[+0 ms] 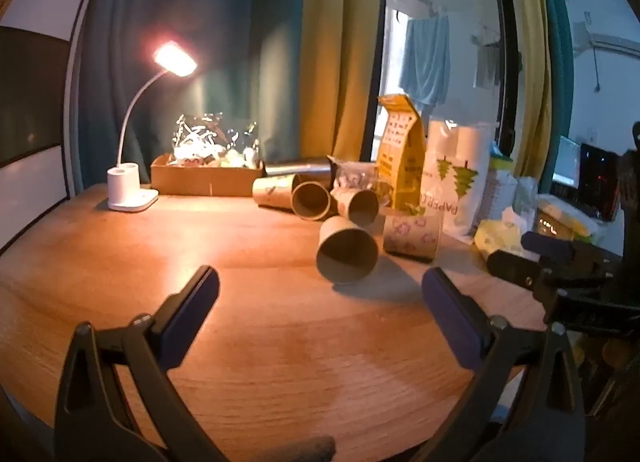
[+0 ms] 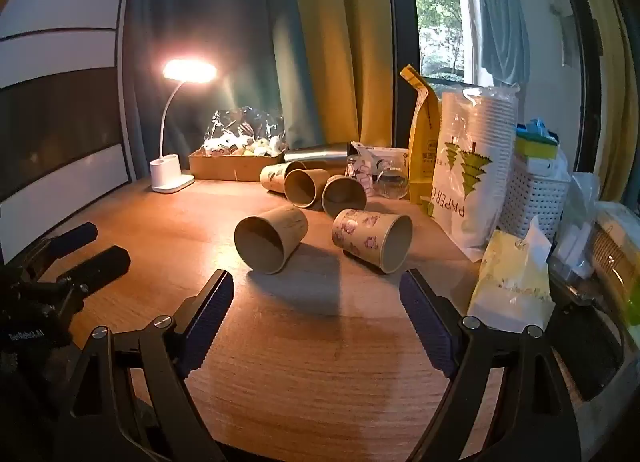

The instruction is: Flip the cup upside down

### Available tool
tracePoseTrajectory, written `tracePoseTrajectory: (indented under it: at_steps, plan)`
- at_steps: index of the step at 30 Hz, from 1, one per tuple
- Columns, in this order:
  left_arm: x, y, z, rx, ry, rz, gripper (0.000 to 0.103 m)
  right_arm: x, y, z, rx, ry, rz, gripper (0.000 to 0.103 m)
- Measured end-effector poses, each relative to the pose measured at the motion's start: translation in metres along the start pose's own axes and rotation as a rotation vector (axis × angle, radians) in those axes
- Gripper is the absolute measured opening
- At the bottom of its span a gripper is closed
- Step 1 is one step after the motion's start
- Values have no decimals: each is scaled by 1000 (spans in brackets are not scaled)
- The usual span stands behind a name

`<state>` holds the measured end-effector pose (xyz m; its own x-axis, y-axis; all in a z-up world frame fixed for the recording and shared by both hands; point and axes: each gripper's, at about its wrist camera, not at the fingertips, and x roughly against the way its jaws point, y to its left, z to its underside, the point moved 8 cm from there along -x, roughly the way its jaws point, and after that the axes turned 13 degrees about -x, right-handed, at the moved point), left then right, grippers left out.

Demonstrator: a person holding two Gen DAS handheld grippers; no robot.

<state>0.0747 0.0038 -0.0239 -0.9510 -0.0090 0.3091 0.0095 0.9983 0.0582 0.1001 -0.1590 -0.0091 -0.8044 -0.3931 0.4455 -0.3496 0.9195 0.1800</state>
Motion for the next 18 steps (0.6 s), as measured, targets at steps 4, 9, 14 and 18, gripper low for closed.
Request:
tracePoseTrajectory:
  at_steps: [4, 9, 14, 18]
  plan:
    - [-5, 3, 11, -21, 19, -10, 102, -1, 3, 7, 19, 1, 7, 87]
    - [-11, 2, 21, -10, 42, -25, 102, -7, 3, 6, -8, 34, 3, 87]
    - [-10, 0, 15, -7, 58, -21, 102, -8, 2, 10, -3, 39, -2, 87]
    - [-10, 0, 17, -7, 58, -20, 102, -9, 1, 11, -7, 41, 1, 87]
